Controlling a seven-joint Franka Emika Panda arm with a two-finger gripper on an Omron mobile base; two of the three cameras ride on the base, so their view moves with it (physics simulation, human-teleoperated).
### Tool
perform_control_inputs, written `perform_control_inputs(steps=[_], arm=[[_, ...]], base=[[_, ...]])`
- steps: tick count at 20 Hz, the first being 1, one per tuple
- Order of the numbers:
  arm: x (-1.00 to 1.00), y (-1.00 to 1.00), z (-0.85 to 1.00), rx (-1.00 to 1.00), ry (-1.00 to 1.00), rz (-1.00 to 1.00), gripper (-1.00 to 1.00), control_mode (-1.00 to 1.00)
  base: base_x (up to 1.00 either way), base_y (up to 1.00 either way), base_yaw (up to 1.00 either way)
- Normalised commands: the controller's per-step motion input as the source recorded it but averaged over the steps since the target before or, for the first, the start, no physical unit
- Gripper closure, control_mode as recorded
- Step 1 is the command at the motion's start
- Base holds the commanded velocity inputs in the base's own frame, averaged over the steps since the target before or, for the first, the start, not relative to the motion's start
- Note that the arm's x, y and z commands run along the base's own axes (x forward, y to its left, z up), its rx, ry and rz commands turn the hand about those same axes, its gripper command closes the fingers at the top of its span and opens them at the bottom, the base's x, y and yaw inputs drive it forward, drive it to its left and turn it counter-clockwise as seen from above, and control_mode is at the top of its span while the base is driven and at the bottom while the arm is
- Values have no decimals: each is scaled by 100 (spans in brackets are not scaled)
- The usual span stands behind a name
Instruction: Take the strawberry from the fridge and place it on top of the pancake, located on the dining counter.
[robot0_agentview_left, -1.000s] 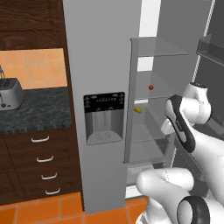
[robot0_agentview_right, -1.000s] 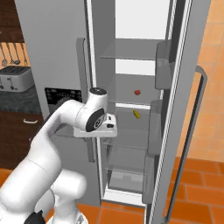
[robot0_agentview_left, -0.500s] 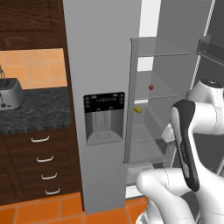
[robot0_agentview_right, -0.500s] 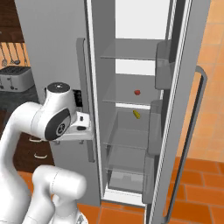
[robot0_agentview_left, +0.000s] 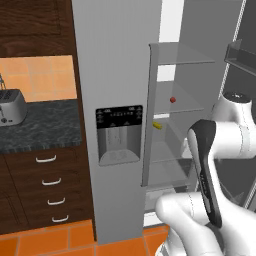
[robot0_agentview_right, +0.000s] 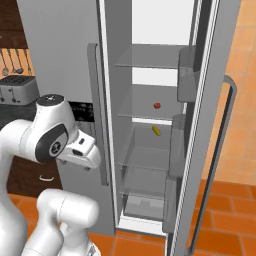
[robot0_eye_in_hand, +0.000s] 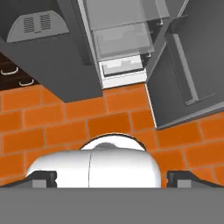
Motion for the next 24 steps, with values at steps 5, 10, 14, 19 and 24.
perform_control_inputs(steps=[5,10,14,19,24], arm=[[-51,17,0,0,-6,9,-100,-100],[-32,16,0,-2,-6,18,-100,-100],[-3,34,0,-11,0,18,-100,-100],[0,5,-3,-3,0,1,-100,-100],[0,0,-2,0,0,0,-100,-100]], base=[[0,0,0],[0,0,0],[0,0,0],[0,0,0],[0,0,0]])
